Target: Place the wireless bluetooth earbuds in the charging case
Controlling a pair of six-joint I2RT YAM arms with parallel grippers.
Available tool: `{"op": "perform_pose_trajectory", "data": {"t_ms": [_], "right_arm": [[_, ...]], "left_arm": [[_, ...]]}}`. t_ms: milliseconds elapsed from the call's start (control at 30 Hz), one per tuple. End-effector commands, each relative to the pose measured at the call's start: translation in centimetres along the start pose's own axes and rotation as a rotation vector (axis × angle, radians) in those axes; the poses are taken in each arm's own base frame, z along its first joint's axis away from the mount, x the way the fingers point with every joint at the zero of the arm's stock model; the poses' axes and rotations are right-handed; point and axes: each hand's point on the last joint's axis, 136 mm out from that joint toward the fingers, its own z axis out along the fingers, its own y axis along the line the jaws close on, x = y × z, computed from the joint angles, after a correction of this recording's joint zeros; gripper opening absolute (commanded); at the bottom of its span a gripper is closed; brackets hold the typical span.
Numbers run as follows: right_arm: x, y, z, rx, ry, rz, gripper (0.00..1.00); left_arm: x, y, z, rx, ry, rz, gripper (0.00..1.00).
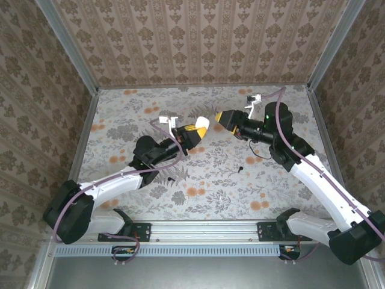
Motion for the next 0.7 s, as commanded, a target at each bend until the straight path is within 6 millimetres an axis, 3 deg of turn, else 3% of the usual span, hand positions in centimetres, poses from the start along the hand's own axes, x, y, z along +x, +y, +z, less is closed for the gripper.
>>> {"op": "perform_pose_trajectory", "data": {"t_ms": [0, 400, 667], "right_arm": [[0.2, 3.8, 0.0, -0.194, 0.039, -0.062, 0.55], [2.0, 4.7, 1.8, -0.267, 0.153, -0.110, 0.51], [2.7, 4.1, 2.1, -0.273, 0.172, -0.104, 0.35]], "left_arm": [[-1.5, -3.4, -0.4, 0.131, -0.009, -0.038, 0.05], [-2.9, -5.8, 0.0, 0.223, -0.003, -0.068, 0.05], [-3.5, -6.3, -0.2, 0.241, -0.023, -0.065, 0.05]]}}
